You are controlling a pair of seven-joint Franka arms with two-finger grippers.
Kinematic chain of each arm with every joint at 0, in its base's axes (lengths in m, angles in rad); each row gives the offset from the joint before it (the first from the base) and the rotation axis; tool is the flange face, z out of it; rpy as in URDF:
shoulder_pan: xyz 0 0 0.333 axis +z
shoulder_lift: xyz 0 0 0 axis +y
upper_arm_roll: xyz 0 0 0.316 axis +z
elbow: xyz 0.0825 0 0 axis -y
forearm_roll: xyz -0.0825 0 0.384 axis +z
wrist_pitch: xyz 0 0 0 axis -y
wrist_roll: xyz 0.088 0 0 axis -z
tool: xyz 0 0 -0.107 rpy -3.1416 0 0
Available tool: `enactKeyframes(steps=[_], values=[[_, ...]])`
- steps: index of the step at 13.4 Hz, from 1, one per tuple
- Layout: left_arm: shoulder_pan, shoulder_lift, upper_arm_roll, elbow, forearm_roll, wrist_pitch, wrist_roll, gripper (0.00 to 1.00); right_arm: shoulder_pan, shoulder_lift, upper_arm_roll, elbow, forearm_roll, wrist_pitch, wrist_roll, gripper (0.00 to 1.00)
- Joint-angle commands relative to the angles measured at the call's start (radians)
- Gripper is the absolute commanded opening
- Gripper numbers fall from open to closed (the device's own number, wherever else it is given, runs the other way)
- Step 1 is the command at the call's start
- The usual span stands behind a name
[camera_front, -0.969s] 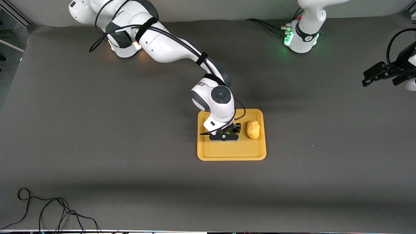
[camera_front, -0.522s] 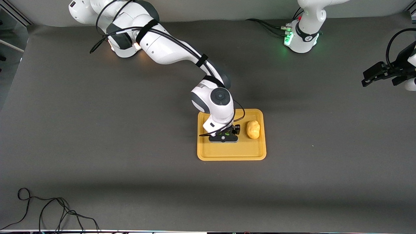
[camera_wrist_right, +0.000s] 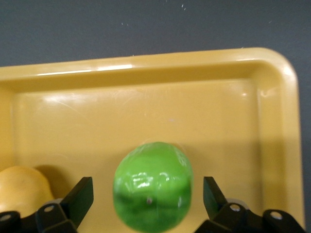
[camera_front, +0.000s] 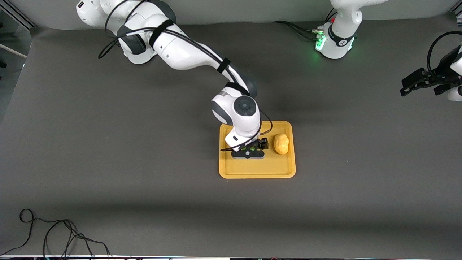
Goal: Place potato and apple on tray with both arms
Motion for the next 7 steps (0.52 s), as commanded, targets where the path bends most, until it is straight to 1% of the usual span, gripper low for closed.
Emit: enactKeyframes(steps=[1, 3, 5, 6, 7], values=[[-0.006, -0.002, 0.002, 0.006, 0.011, 0.002, 0.010, 1.00, -0.001, -0.140, 0.002, -0.008, -0.006, -0.185, 0.024, 1.00], [-0.006, -0.002, 0.002, 0.006, 0.011, -0.001, 0.009, 1.00, -0.028, -0.249, 0.002, -0.008, -0.005, -0.320, 0.015, 1.00], [-0.009, -0.002, 0.002, 0.006, 0.011, 0.001, 0.009, 1.00, -0.080, -0.350, -0.004, -0.017, -0.005, -0.428, -0.020, 1.00], [-0.009, -0.002, 0.000, 0.006, 0.011, 0.001, 0.009, 1.00, -0.109, -0.411, -0.006, -0.045, -0.006, -0.503, -0.072, 1.00], [-0.008, -0.002, 0.002, 0.006, 0.011, -0.001, 0.009, 1.00, -0.154, -0.480, -0.006, -0.098, -0.005, -0.548, -0.154, 1.00]])
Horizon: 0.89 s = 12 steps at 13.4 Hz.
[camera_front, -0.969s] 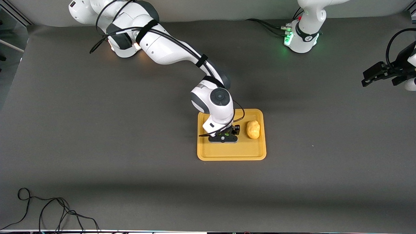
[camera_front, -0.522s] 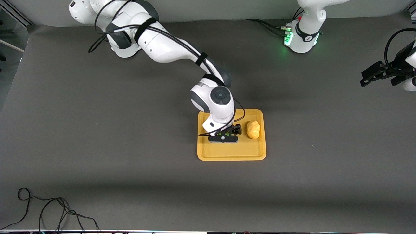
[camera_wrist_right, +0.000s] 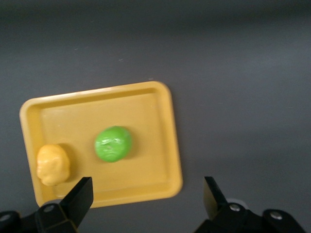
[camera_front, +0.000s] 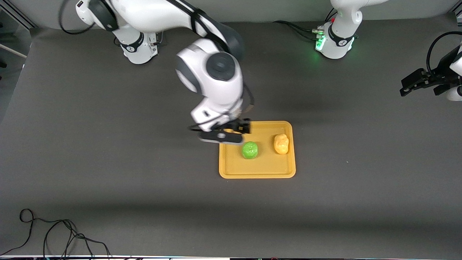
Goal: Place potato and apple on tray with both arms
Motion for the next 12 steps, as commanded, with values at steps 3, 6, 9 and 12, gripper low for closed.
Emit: enactKeyframes(steps=[3, 6, 9, 12], values=[[-0.007, -0.002, 0.004, 0.005, 0.011, 0.001, 0.009, 1.00, -0.213, -0.377, 0.003, -0.384, -0.002, -0.067, -0.348, 1.00], [-0.009, -0.002, 0.000, 0.005, 0.011, 0.001, 0.009, 1.00, -0.350, -0.565, 0.000, -0.589, 0.000, -0.055, -0.528, 1.00], [-0.009, -0.002, -0.001, 0.005, 0.011, -0.001, 0.009, 1.00, -0.500, -0.694, -0.003, -0.734, 0.004, -0.014, -0.701, 1.00], [-0.009, -0.003, -0.016, 0.006, 0.037, 0.001, 0.007, 1.00, -0.644, -0.732, 0.007, -0.779, 0.030, 0.003, -0.817, 1.00]])
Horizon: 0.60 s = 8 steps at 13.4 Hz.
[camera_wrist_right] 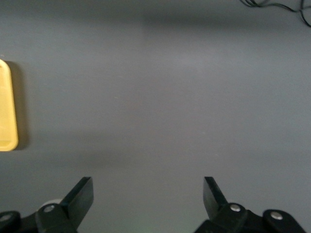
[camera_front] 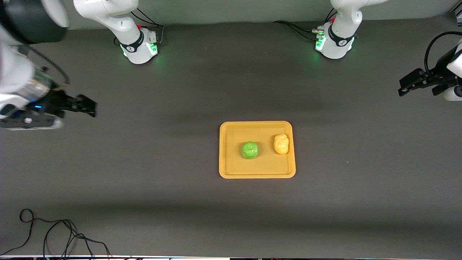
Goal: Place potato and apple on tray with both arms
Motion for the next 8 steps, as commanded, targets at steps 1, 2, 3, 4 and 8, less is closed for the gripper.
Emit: enactKeyframes(steps=[1, 2, 3, 4, 8], values=[[-0.006, -0.004, -0.007, 0.006, 0.033, 0.001, 0.004, 1.00, -0.102, -0.039, 0.016, -0.064, 0.019, 0.039, -0.096, 1.00], [-0.005, -0.004, -0.005, 0.005, 0.033, -0.001, 0.004, 1.00, -0.130, -0.037, 0.019, -0.061, 0.019, 0.039, -0.116, 1.00], [-0.003, -0.004, -0.005, 0.005, 0.033, 0.001, 0.004, 1.00, -0.142, -0.036, 0.019, -0.054, 0.019, 0.039, -0.119, 1.00], [-0.003, -0.004, -0.005, 0.005, 0.033, 0.004, 0.004, 1.00, -0.142, -0.030, 0.018, -0.037, 0.019, 0.036, -0.118, 1.00], [0.001, -0.001, -0.005, 0.005, 0.033, 0.007, 0.004, 1.00, -0.139, -0.027, 0.011, -0.014, 0.015, 0.027, -0.109, 1.00]])
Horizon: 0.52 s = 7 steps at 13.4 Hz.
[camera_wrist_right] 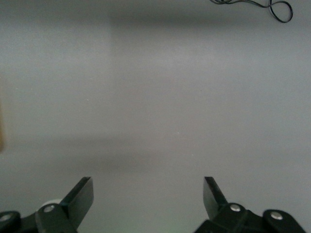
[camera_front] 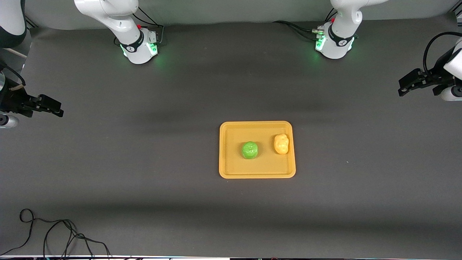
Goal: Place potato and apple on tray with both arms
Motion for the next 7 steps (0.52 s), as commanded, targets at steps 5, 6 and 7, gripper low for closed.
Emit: enactKeyframes(steps=[5, 6, 7], values=[[0.001, -0.001, 0.000, 0.005, 0.013, 0.006, 0.002, 1.00, -0.008, -0.007, -0.005, 0.002, 0.040, -0.001, 0.006, 1.00], [0.002, -0.001, 0.000, 0.005, 0.013, 0.006, 0.002, 1.00, -0.006, -0.008, -0.013, 0.004, 0.043, -0.001, 0.006, 1.00], [0.004, -0.001, 0.001, 0.005, 0.013, 0.008, 0.002, 1.00, -0.006, -0.008, -0.016, 0.002, 0.052, -0.003, 0.006, 1.00]])
